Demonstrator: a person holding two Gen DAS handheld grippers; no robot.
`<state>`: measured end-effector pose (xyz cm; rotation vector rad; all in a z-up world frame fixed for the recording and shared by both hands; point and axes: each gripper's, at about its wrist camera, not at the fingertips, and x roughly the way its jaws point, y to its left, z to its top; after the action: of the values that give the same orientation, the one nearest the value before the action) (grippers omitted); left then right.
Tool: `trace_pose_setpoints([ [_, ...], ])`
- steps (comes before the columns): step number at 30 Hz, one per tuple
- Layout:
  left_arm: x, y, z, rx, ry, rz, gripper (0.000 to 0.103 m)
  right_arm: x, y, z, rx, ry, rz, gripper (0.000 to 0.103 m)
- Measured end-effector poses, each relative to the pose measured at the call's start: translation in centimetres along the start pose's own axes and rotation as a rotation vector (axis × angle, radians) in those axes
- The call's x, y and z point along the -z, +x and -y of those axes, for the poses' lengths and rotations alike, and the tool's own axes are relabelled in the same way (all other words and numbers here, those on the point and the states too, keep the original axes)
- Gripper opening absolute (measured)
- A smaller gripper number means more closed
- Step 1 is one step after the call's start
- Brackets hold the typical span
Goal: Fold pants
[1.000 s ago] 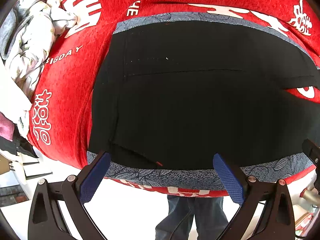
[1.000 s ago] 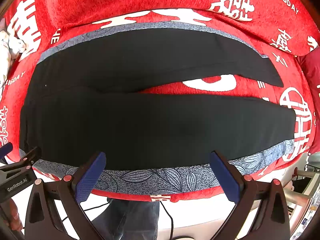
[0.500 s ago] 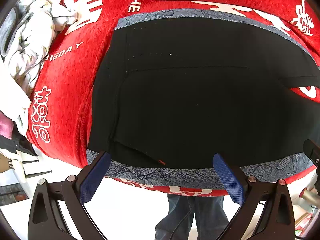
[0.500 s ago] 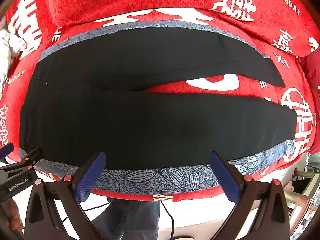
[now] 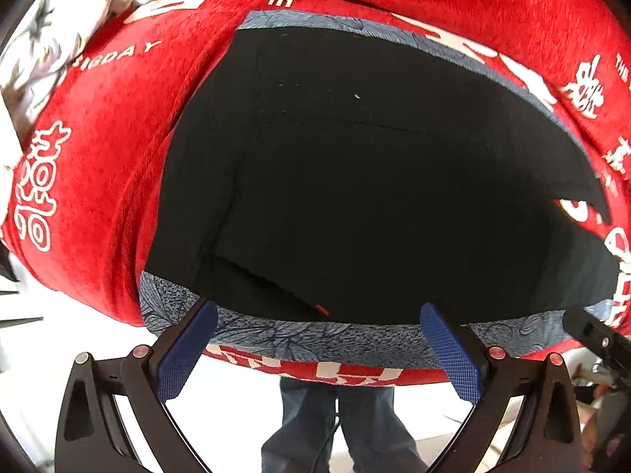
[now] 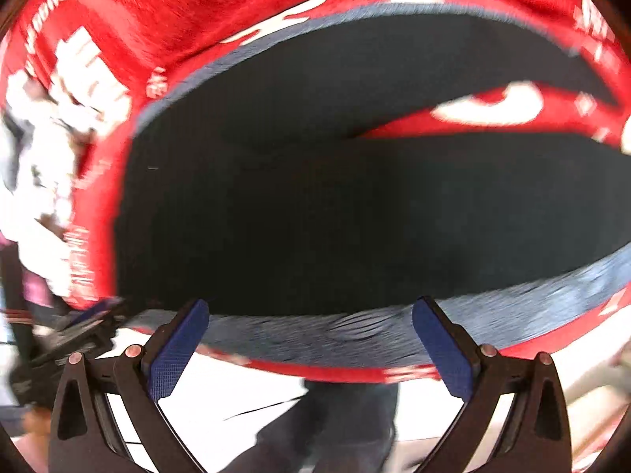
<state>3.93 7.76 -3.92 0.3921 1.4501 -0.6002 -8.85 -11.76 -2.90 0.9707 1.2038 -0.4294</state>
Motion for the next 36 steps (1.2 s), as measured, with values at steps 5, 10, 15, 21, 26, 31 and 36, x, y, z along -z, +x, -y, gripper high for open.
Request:
trace_pose_setpoints([
  [5,0.8,0.4,-2.8,0.138,-0.036,0.0,0.103,3.2,3.0,2.1,-0.317,0.14,-0.102,0.089],
  [10,1.9,1.0,-4.7,0.25,-0.073,-0.015,0.103,6.5,6.8,4.3,-0.407,0.224,-0.149,0.089],
  [15,3.2,1.6,-6.0,0.314,-0.078,-0.035,0.103,6.1,7.4,4.6,-0.532,0.267,-0.039,0.089],
  [21,4.7,3.4,-8.2,0.467,-0.206,-0.068,0.103,4.7,9.4,1.3,-0.648,0.247,-0.014,0.089],
  [26,5.5,3.0,-9.0,0.587,-0.321,-0.057,0.103,4.9,9.5,0.1,-0.784,0.33,-0.073,0.019],
  [31,4.9,2.3,-9.9,0.664,-0.41,0.027,0.103,4.5,7.4,-1.2,-0.896,0.315,-0.064,0.018],
  [36,2.6,3.8,-11.4,0.569,-0.5,0.053,0.092,5.0,8.2,-1.7,-0.816,0.225,-0.129,0.018],
])
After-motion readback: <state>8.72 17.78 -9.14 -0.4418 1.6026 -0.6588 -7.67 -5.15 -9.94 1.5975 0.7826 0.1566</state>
